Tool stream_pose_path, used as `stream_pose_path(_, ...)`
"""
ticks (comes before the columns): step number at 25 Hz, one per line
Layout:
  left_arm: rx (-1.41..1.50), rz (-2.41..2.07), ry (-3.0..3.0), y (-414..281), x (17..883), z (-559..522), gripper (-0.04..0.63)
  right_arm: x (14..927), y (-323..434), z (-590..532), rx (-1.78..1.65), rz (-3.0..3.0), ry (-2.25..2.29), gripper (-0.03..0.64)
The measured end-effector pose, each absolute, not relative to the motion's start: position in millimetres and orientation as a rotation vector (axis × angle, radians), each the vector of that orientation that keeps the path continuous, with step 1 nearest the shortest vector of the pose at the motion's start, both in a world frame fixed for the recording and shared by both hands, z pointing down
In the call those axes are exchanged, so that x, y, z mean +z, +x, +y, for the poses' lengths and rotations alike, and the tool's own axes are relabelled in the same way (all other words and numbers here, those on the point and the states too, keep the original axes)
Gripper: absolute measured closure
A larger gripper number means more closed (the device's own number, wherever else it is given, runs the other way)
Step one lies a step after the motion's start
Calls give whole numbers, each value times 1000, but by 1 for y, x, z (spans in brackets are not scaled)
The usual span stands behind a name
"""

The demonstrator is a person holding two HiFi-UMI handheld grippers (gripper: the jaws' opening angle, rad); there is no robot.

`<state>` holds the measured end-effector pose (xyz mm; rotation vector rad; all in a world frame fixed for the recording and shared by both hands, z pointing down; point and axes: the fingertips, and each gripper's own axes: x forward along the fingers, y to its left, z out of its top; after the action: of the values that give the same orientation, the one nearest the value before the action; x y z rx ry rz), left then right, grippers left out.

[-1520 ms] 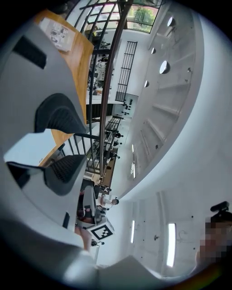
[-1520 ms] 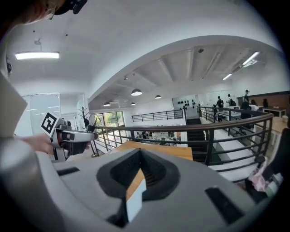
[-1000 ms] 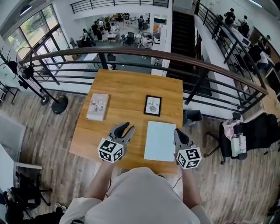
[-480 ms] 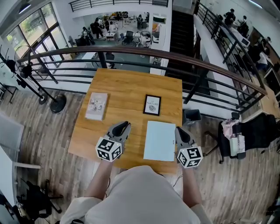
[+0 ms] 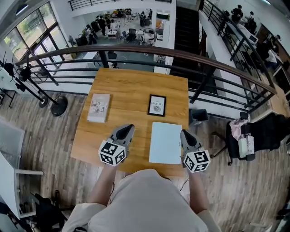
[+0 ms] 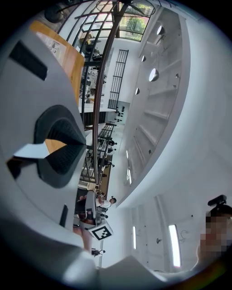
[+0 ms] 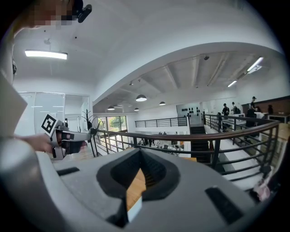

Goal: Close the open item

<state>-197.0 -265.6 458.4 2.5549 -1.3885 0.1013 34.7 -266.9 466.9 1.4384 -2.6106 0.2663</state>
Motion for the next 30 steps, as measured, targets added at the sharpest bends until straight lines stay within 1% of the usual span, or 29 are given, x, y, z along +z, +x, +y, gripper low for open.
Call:
stream_pose_path(15, 82, -1368, 2551, -191, 463, -261, 601, 462, 39, -256, 178, -2603, 1438, 615)
stream_pose_path(30, 77, -1361, 2546, -191, 463, -256, 601, 462, 42, -250, 198, -2599, 1456, 615)
